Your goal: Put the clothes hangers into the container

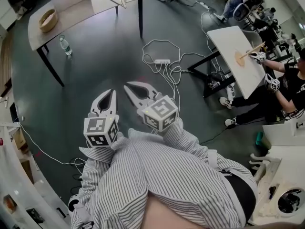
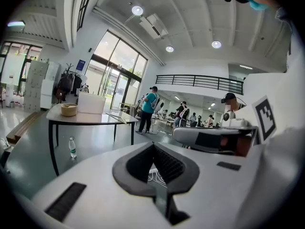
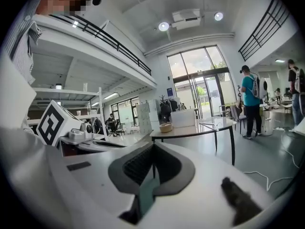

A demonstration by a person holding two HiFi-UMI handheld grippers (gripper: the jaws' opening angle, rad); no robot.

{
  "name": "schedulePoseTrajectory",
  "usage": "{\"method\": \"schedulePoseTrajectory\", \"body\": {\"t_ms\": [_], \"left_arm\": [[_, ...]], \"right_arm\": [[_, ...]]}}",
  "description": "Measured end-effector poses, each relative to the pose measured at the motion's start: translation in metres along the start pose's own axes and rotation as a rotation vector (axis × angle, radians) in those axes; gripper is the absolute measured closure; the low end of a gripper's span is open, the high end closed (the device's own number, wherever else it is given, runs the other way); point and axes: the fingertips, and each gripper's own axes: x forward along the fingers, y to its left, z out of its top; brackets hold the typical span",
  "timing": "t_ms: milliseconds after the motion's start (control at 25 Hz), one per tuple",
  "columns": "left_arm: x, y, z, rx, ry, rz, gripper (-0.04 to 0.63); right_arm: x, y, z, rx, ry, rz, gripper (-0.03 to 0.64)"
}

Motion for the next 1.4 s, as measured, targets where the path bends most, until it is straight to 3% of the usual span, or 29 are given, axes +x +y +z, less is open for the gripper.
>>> {"method": "schedulePoseTrajectory", "body": {"t_ms": [600,840,1400], "left_arm": [[0.041,-0.020,-0.023,-0.037,0.032,0.013,0.584],[0.073,0.001,-0.012,-0.035,0.036,0.007,0.584],[0.179,0.119,0.095,0.045,0.004,-0.048,0.584]], "right_arm": [[-0.007,-0.036,-0.022,0.023,0.020,0.034,0.601],[0.022,-0.061,-0.019,0.025,0.035,0.031,0.601],[0.168,-0.139,0.056,-0.001,-0.012,-0.028,0.601]]}}
